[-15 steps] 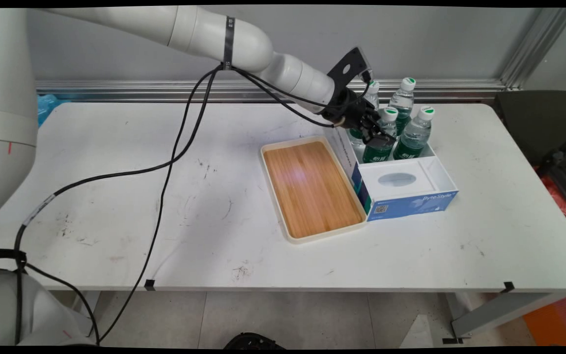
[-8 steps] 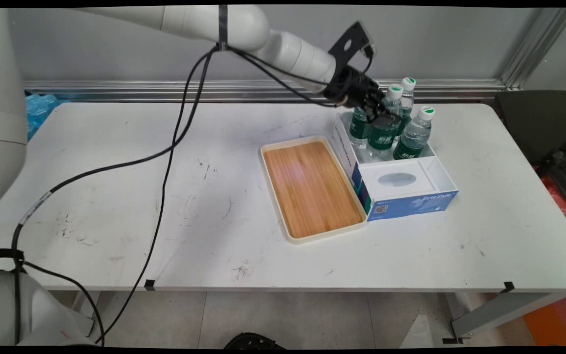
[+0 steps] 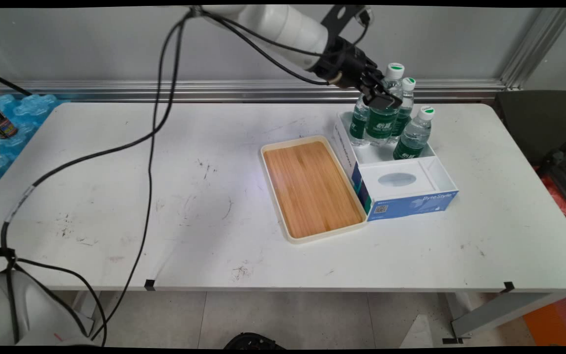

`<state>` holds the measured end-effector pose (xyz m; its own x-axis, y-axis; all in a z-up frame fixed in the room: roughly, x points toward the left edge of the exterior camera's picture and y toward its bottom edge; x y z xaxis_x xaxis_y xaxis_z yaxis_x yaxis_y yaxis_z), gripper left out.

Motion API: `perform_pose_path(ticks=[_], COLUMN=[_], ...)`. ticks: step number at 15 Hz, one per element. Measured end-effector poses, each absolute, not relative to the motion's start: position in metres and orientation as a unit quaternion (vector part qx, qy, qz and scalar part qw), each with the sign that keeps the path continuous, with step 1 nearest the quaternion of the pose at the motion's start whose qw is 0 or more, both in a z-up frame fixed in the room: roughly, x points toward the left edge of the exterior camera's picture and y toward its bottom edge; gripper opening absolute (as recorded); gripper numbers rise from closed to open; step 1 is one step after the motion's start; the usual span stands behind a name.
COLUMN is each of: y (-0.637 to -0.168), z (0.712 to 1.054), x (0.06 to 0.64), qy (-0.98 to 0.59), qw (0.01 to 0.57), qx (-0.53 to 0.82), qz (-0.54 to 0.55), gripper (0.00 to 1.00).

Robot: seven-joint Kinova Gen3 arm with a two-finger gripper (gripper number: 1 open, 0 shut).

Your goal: Place the picked object on the tray

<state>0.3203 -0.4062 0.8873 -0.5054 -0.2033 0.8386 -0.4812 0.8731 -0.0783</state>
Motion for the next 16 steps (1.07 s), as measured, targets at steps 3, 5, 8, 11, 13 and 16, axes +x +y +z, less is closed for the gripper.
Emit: perform_pose_path(ticks=[3, 5, 8, 11, 13, 16], y=[-0.382, -0.364, -0.335, -0.315, -0.302, -0.29], z=[0.907, 0.913, 0.915, 0.912, 0.907, 0.894], x=[0.334, 0.343, 0.356, 0.365, 0.37, 0.374], qy=[-0.858, -0.861, -0.867, -0.87, -0.871, -0.872], qw=[0.446, 0.441, 0.435, 0.433, 0.432, 0.432], qx=[0.204, 0.205, 0.197, 0.188, 0.182, 0.173], qz=[0.151, 0.147, 0.145, 0.146, 0.147, 0.153], gripper=[0.0, 0.0, 0.0, 0.0, 0.0, 0.0])
